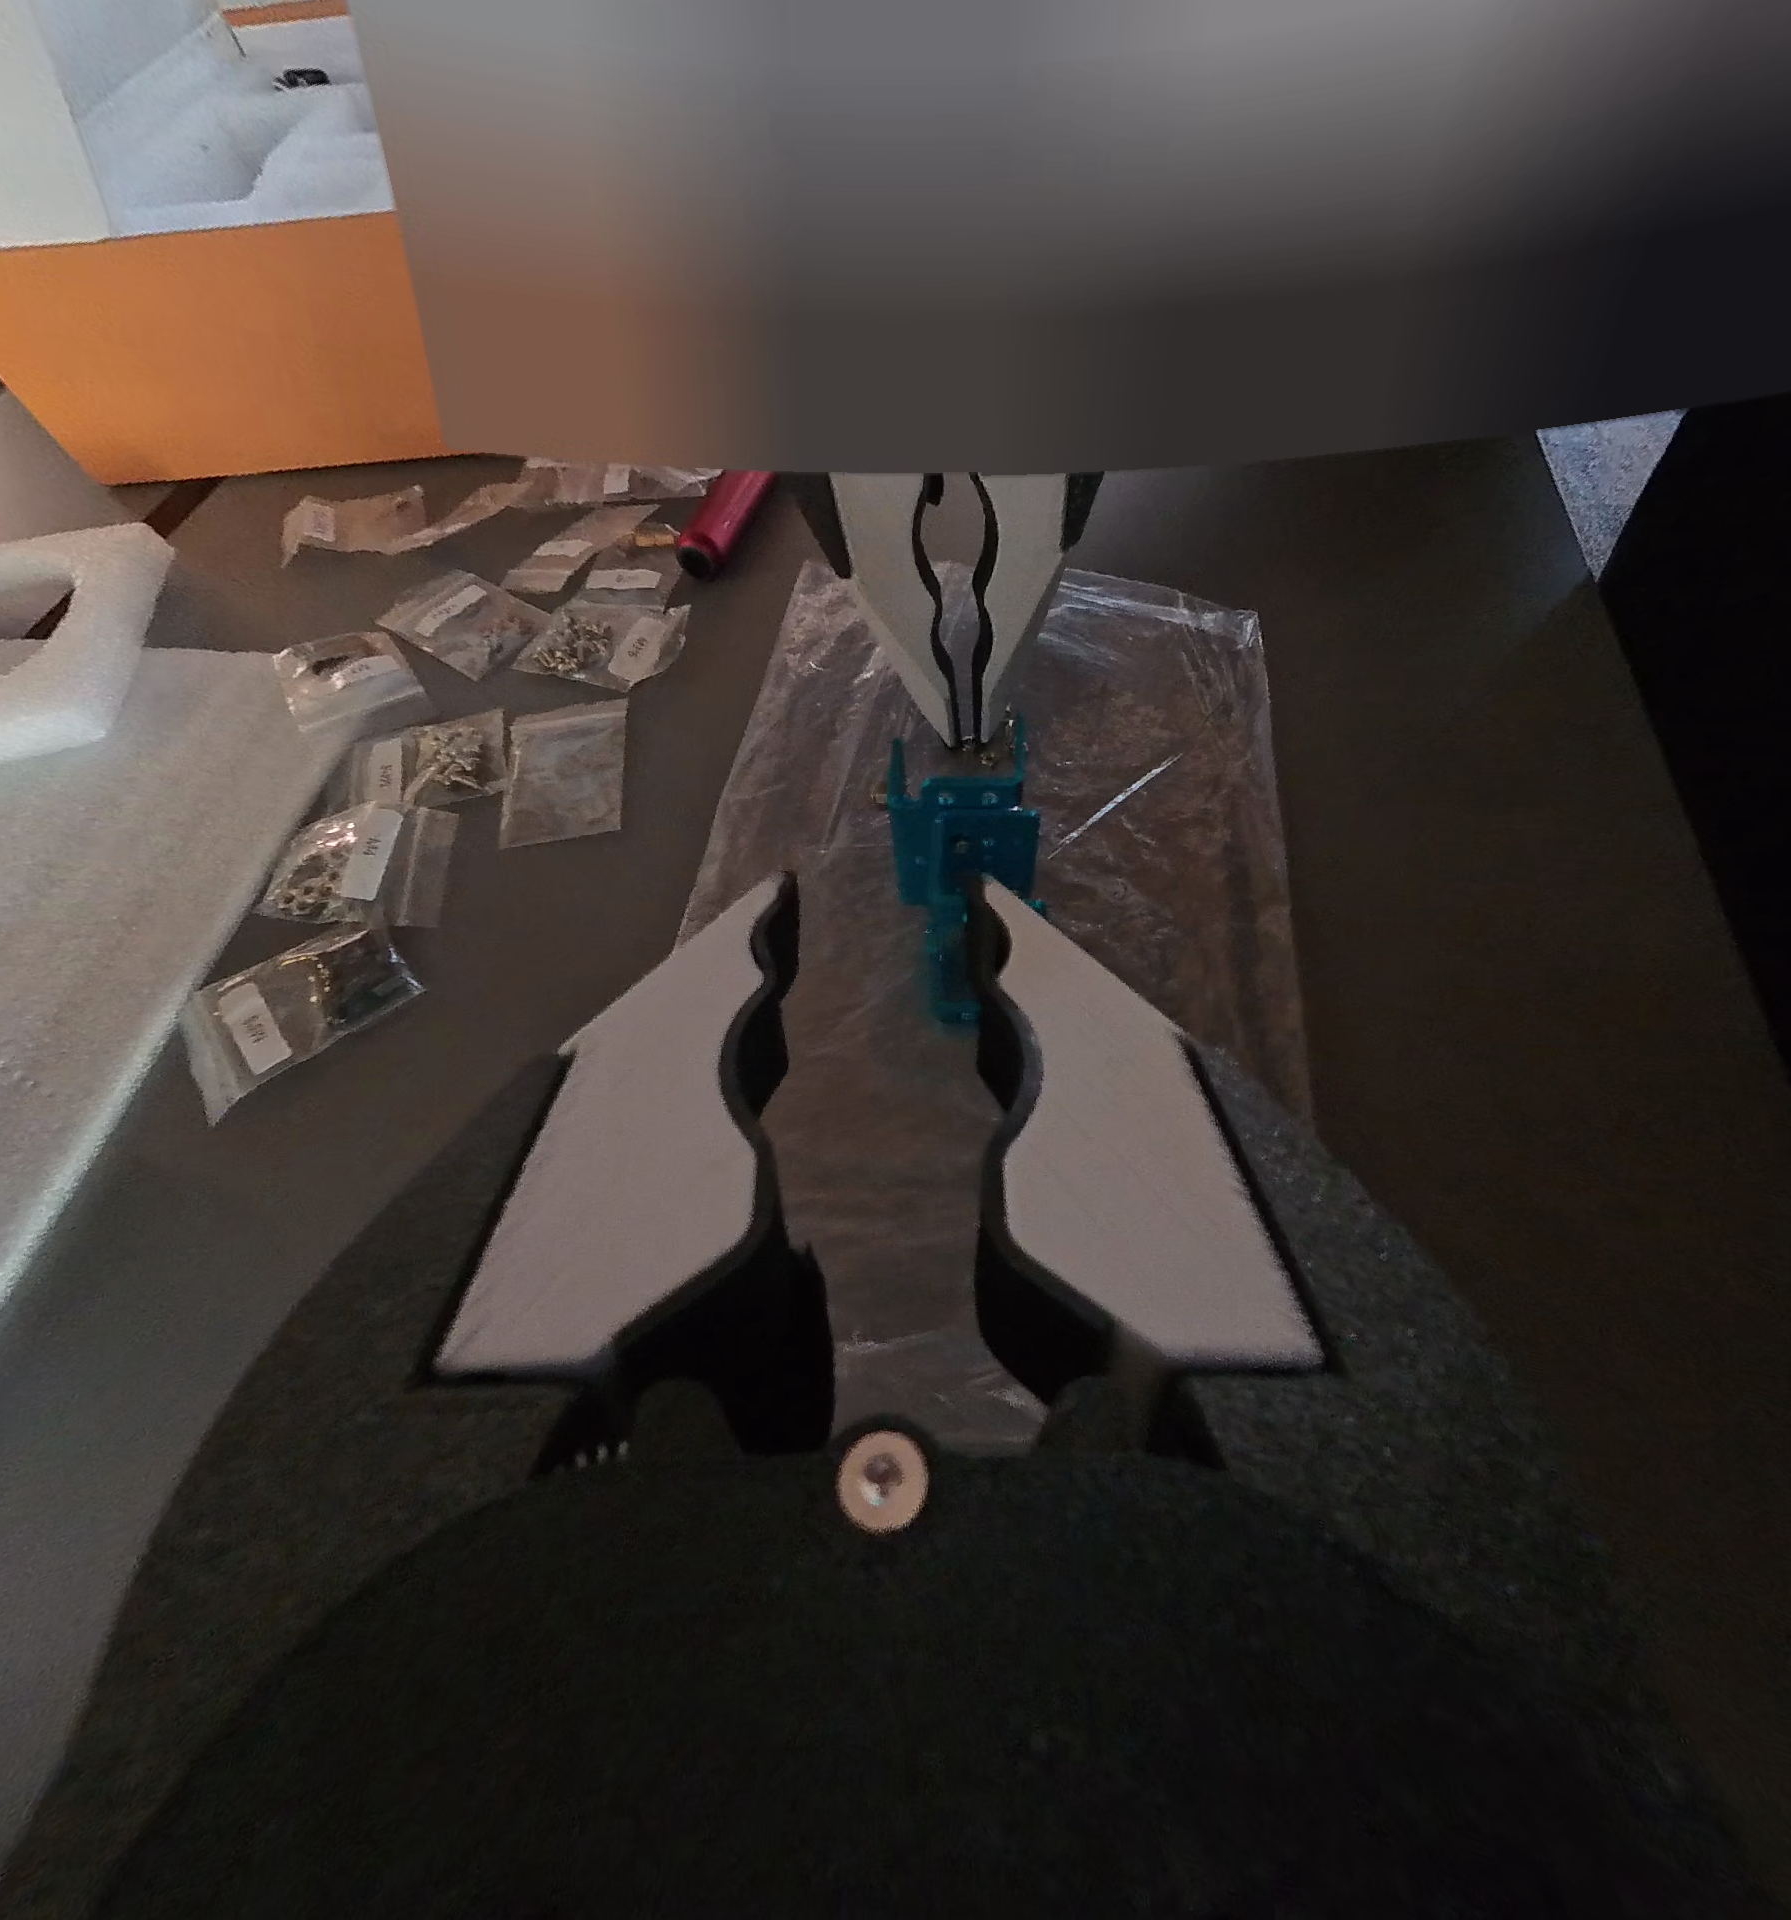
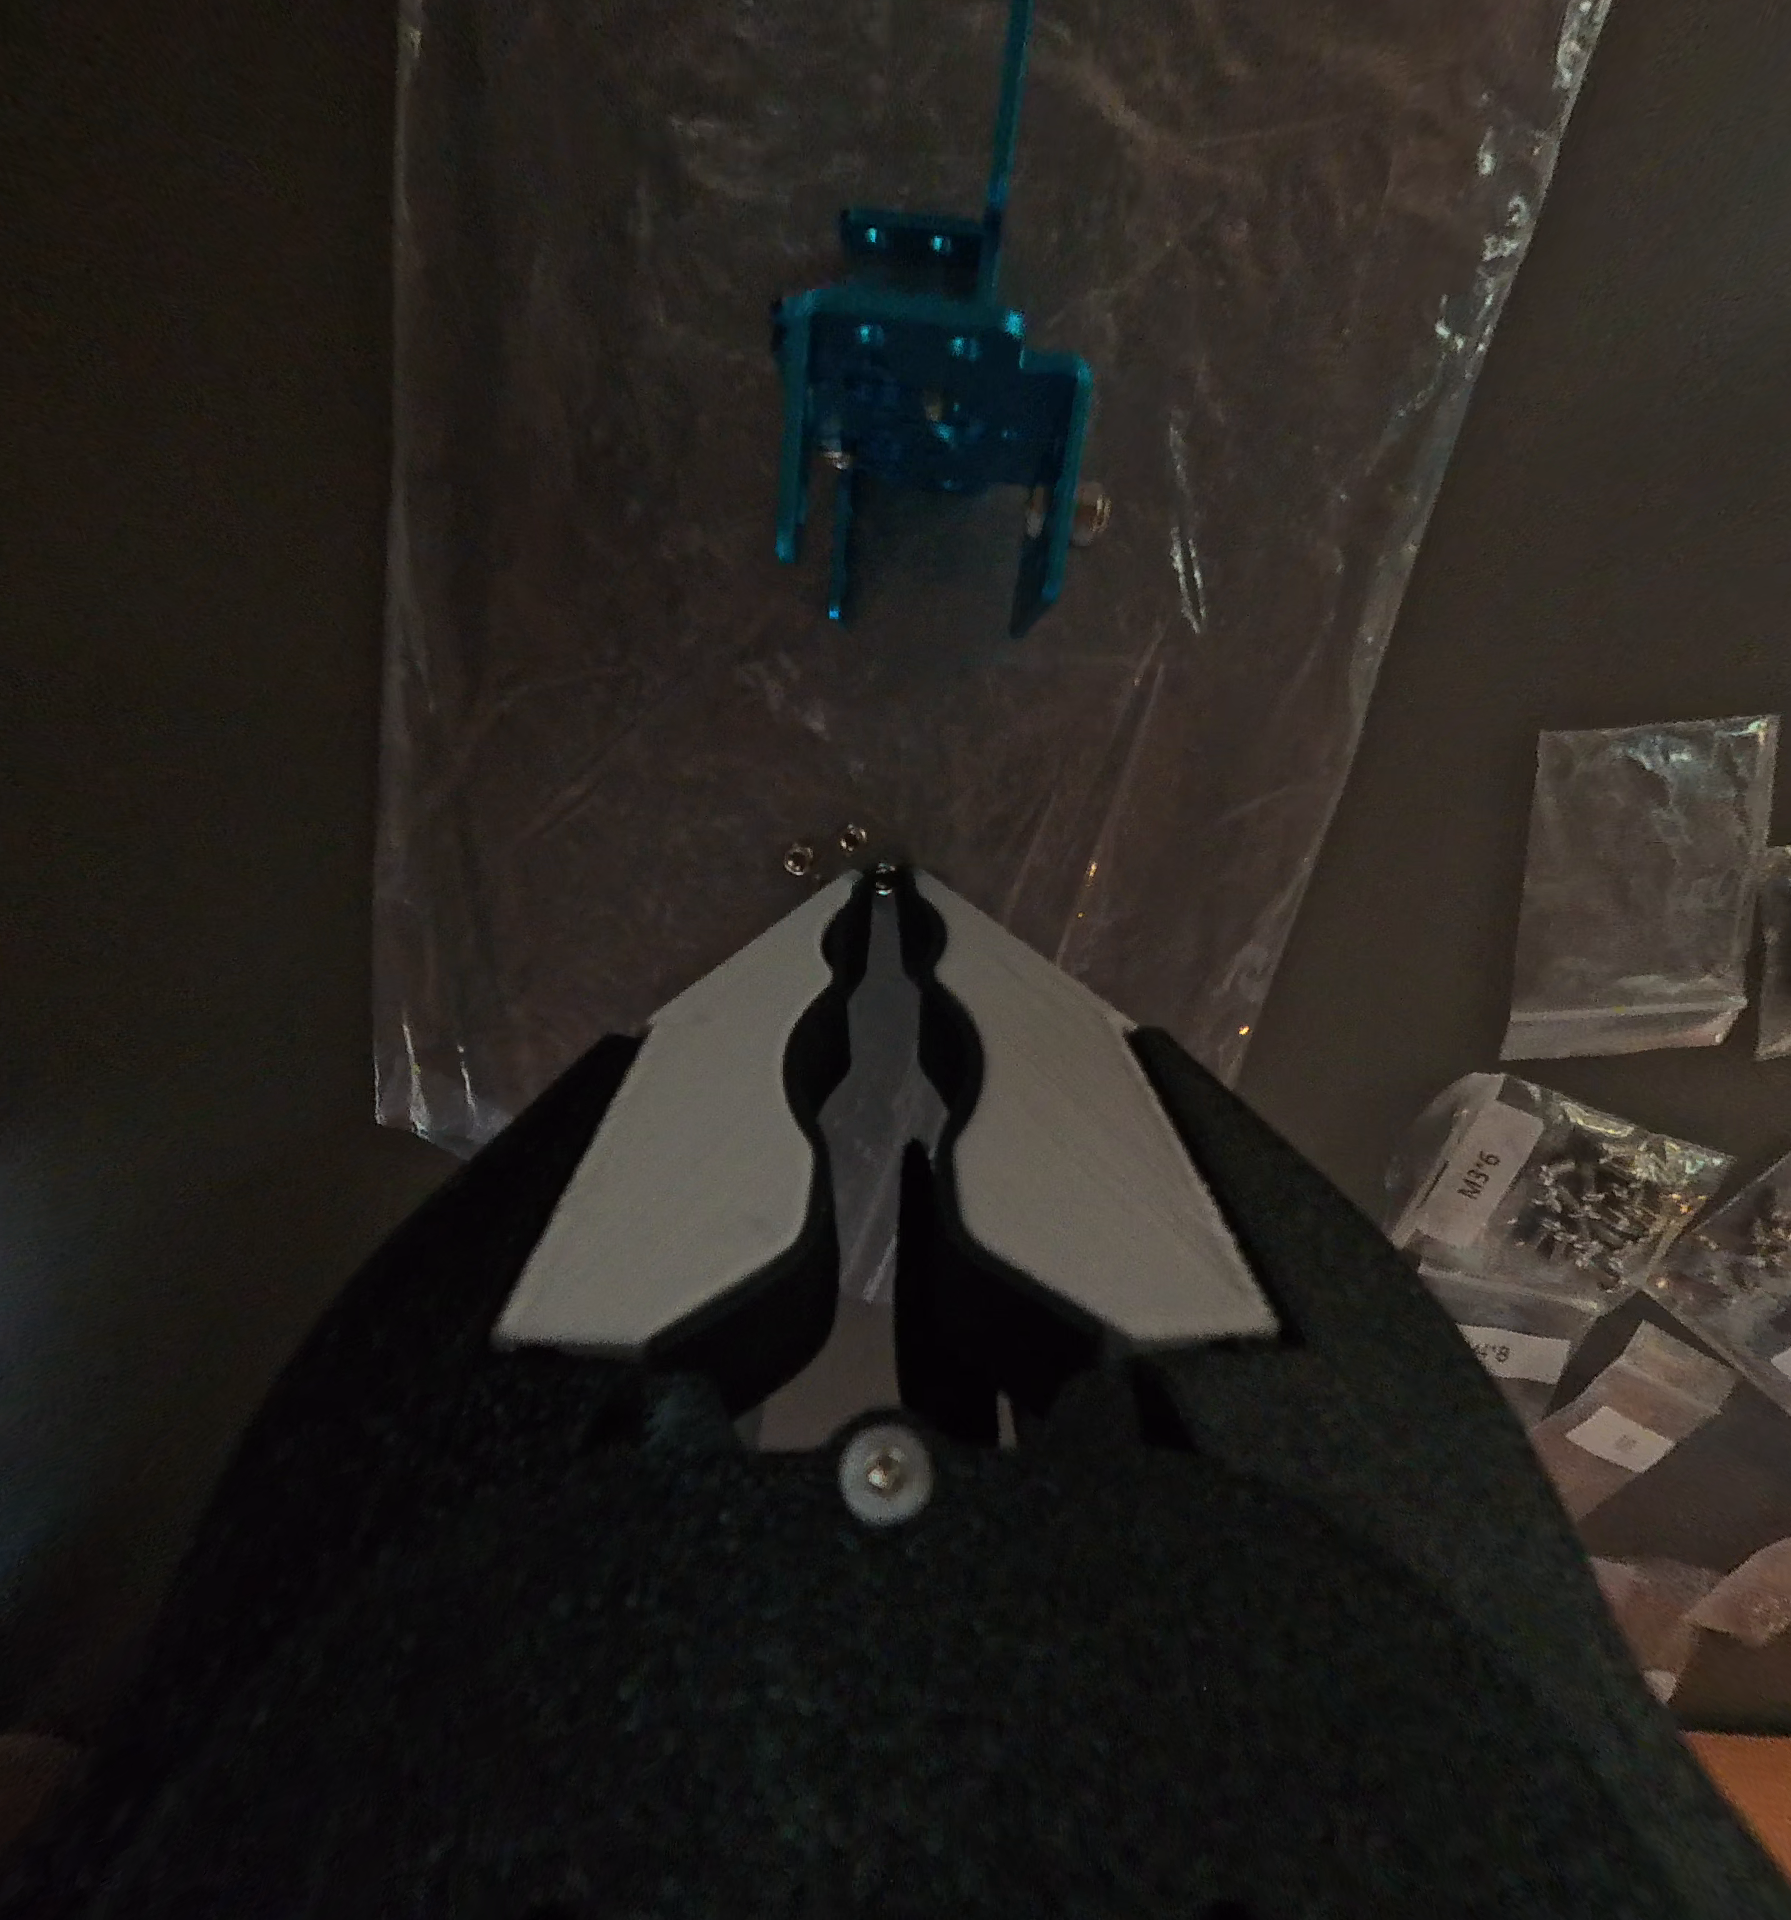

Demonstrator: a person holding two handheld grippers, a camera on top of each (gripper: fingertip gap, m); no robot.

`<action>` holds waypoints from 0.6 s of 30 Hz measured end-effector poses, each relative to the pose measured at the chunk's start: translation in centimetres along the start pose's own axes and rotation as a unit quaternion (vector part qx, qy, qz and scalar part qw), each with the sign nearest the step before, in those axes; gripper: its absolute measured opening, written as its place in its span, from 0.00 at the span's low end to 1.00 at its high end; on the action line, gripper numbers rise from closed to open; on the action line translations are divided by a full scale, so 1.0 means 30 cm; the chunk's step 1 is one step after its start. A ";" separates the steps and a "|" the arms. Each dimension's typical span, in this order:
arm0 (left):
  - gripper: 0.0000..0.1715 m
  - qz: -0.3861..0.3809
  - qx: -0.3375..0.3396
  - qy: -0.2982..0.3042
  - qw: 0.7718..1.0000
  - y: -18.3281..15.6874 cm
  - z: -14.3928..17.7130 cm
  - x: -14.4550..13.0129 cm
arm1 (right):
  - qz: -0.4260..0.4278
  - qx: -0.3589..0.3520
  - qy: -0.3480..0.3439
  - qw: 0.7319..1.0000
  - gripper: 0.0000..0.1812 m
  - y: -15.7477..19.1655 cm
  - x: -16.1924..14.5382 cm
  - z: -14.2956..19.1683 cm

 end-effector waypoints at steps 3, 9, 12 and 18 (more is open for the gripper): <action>0.19 -0.007 -0.006 0.008 1.000 -0.014 -0.008 -0.006 | 0.008 -0.013 0.000 1.000 0.02 0.004 0.000 -0.001; 0.19 -0.014 -0.010 0.022 1.000 -0.024 -0.030 -0.002 | 0.007 -0.008 -0.048 0.999 0.00 0.008 -0.018 0.019; 0.19 -0.013 -0.008 0.032 0.999 -0.018 -0.047 0.000 | 0.012 -0.011 -0.074 0.997 0.00 0.010 -0.026 0.038; 0.19 -0.004 -0.012 0.030 0.999 -0.012 -0.062 0.010 | 0.011 -0.010 -0.055 0.998 0.01 0.020 -0.027 0.029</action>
Point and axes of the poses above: each gripper's, where its closed fingertips meet, z back along the fingers, x out of its top, y = z × x across the jaws, the point moved 5 cm from there along z, back along the fingers, and after that the axes turned 12 degrees about x, right-handed, at the moved point
